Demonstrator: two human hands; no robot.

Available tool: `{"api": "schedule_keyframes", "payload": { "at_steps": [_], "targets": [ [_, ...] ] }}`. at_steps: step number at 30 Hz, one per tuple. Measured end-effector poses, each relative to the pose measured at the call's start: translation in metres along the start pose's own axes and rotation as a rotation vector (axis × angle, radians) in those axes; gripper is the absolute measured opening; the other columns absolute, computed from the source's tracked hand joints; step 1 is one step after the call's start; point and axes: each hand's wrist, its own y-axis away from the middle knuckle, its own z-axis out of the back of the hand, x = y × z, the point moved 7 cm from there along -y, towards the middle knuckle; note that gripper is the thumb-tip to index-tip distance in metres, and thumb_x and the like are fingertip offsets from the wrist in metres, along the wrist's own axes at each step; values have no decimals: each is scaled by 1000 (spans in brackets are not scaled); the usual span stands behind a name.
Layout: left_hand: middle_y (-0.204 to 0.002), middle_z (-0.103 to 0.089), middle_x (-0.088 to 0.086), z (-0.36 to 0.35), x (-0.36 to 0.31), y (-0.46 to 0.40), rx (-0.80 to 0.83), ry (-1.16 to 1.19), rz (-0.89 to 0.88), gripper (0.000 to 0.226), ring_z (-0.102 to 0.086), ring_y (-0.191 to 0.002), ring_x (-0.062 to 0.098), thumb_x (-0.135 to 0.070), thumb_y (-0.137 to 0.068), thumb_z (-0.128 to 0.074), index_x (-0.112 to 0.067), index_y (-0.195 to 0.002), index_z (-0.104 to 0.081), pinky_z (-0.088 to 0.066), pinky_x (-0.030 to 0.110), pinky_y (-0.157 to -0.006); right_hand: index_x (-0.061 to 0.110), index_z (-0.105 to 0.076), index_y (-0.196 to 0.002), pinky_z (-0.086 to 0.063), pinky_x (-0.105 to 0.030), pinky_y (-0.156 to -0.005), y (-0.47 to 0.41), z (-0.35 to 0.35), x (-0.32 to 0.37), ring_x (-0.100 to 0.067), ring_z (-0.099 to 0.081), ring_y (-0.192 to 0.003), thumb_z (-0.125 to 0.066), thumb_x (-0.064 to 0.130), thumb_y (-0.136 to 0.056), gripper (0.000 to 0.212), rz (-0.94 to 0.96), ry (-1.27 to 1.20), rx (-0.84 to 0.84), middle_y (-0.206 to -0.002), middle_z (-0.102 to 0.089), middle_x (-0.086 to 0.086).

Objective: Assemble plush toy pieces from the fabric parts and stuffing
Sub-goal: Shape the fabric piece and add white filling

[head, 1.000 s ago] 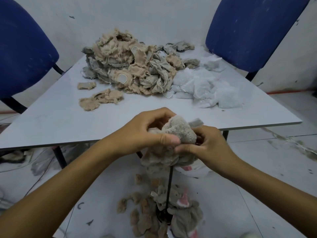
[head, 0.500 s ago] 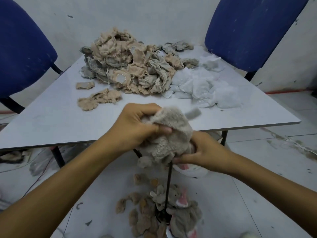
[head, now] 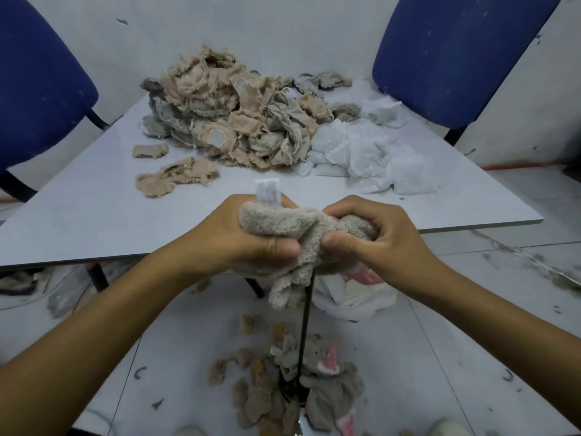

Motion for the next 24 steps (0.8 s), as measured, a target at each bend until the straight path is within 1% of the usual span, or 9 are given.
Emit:
{"api": "schedule_keyframes", "payload": {
  "at_steps": [2,3,7,9,14,16,19,22,24],
  "targets": [
    [-85,-74,-5,1,-8,-1,-83,32,-78,27,-68,-81,6,-19,-65,-84,-21,-89,-73,-52,18,-69,29,-70,-92,-50,-22,-69,-1,4,5,-8,-65,-77,-78,37,-77,19,61,43,-39,-86,-68,13],
    [-84,-74,-6,-1,-11,-1,-97,7,-112,26,-68,-78,5,-18,-65,-85,-21,-87,-73,-51,16,-68,29,-70,-91,-47,-17,-71,-1,4,5,-6,-64,-79,-79,35,-77,18,76,68,-34,-87,-67,14],
    [-81,-68,19,-12,-3,-1,-131,-149,-127,33,-66,-75,28,-17,-59,-86,4,-79,-70,-54,40,-67,30,-65,-85,-41,-22,-74,4,-3,-8,-8,-58,-79,-79,34,-78,17,76,230,81,-81,-60,14],
    [-83,-66,25,-15,1,-3,-133,-208,-124,39,-65,-80,36,-21,-58,-84,8,-80,-69,-52,49,-70,35,-61,-83,-40,-21,-72,7,-8,-14,-4,-56,-77,-75,35,-79,15,58,274,123,-79,-58,17],
    [-80,-67,16,-14,6,-5,-65,-210,-67,36,-66,-80,27,-22,-64,-85,5,-80,-68,-53,45,-72,25,-67,-86,-44,-24,-71,8,-12,-17,-5,-58,-78,-73,40,-80,17,33,295,147,-81,-60,14],
    [-74,-69,4,-12,1,-4,-123,-64,-72,25,-66,-74,18,-19,-67,-88,-5,-76,-69,-56,34,-68,15,-72,-92,-46,-25,-72,7,-4,-7,-7,-59,-81,-78,43,-79,31,88,280,42,-86,-63,11],
    [-75,-71,-7,-5,-13,-6,-223,83,-157,16,-67,-74,13,-6,-69,-83,-13,-76,-71,-56,28,-68,23,-69,-98,-46,-18,-74,7,6,12,-5,-62,-84,-71,38,-82,22,200,195,-135,-92,-67,10],
    [-76,-69,2,-5,-14,-7,-212,-19,-233,7,-65,-71,18,-5,-70,-76,-3,-76,-72,-54,33,-66,26,-68,-97,-45,-19,-72,8,1,14,-6,-59,-80,-70,37,-83,18,238,238,-130,-88,-64,14],
    [-75,-65,16,-8,-3,-5,-176,-124,-230,17,-62,-71,28,-7,-71,-75,7,-77,-69,-52,38,-66,21,-72,-91,-45,-28,-67,10,-4,4,-12,-57,-77,-73,40,-82,22,224,335,-78,-83,-61,12]
  ]
}}
